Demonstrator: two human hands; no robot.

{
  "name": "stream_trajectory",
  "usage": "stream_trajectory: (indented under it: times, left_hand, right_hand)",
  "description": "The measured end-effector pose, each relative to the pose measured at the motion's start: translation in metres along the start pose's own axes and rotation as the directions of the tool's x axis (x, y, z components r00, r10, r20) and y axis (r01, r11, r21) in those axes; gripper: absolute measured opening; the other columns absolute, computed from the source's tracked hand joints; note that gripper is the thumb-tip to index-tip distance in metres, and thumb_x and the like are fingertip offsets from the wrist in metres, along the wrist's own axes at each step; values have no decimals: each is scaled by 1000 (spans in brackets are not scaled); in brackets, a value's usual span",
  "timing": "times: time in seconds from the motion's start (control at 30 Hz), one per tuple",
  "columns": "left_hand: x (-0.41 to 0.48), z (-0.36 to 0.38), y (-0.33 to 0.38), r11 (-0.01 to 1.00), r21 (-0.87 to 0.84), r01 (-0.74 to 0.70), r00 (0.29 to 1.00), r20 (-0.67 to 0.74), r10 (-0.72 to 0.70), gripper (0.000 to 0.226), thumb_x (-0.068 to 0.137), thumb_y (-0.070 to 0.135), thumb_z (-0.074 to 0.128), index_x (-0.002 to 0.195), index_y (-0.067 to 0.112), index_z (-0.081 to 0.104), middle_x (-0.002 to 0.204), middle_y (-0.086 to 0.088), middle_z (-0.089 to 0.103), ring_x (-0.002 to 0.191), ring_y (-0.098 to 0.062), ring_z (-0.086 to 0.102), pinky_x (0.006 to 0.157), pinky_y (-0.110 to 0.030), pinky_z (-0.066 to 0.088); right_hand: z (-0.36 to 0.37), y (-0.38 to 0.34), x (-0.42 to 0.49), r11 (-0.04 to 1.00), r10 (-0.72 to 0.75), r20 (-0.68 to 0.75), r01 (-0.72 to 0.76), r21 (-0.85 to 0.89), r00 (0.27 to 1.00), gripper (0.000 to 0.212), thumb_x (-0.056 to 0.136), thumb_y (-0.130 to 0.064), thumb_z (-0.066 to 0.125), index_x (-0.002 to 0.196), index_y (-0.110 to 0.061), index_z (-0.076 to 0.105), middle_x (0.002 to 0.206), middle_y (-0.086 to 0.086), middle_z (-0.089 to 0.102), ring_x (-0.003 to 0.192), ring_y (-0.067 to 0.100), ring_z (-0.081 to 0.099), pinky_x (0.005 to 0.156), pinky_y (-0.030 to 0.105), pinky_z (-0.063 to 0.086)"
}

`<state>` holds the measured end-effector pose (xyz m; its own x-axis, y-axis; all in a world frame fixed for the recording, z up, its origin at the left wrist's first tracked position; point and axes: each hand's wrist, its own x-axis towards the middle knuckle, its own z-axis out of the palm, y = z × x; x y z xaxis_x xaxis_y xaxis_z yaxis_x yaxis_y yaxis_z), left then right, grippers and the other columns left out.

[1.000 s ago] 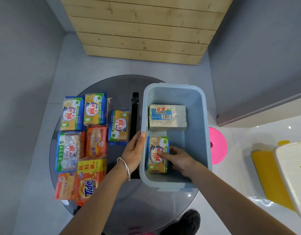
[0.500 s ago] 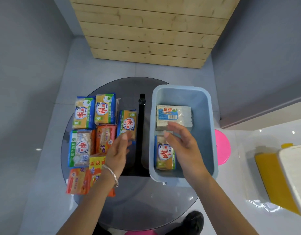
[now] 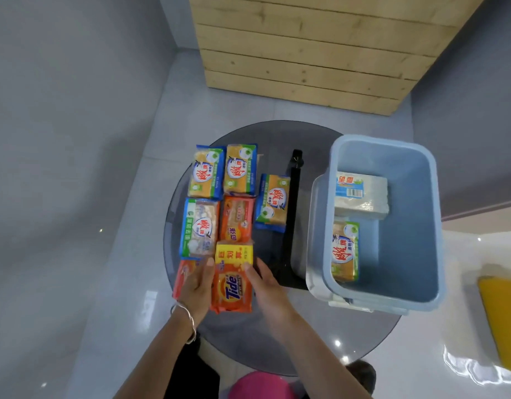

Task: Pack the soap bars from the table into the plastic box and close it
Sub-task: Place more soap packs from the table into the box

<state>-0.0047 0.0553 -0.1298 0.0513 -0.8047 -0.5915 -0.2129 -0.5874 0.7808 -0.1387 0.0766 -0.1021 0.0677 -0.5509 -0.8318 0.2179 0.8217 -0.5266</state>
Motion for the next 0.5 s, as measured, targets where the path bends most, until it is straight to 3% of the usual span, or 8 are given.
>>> stream_trajectory:
  times: [0.1,0.2,0.3,0.4,0.5]
  left_hand:
    - [-7,8,-6,1000,-17,23,1000,11,-23,38,94,29,39,130,17,44,104,3,64,86,-8,65,60,-16,55]
    - [-16,16,1,999,5,-51,999,-12,51,33,94,30,37,127,32,42,101,18,56,87,3,57,56,-5,50]
    - [-20,18,25,990,72,-121,990,80,115,22,86,48,34,105,56,40,103,29,50,90,8,55,56,-4,48]
    - [-16,20,57,981,38,-192,974,130,186,27,78,54,40,104,49,44,103,16,60,85,-2,67,56,-13,52]
    - [-11,30,102,962,-32,-270,946,179,271,33,73,56,52,101,42,43,106,2,65,85,-10,70,60,-22,56]
  right_hand:
    - [11,6,5,999,-32,-13,32,-14,999,52,91,-51,49,140,-38,38,125,0,65,110,19,64,96,43,52]
    - [16,6,2,996,-69,-2,69,50,998,47,93,-49,46,139,-42,37,130,-1,61,117,22,59,102,49,47]
    - [9,-4,-9,979,-149,8,147,139,989,40,95,-46,44,135,-43,43,127,-4,64,114,16,62,99,44,50]
    - [-8,-28,-24,959,-243,7,239,154,970,45,88,-57,44,130,-42,49,116,-7,71,103,10,69,82,28,56]
    - [-33,-59,-41,941,-317,13,312,132,948,62,65,-78,47,117,-47,59,108,-10,74,98,7,71,70,19,57]
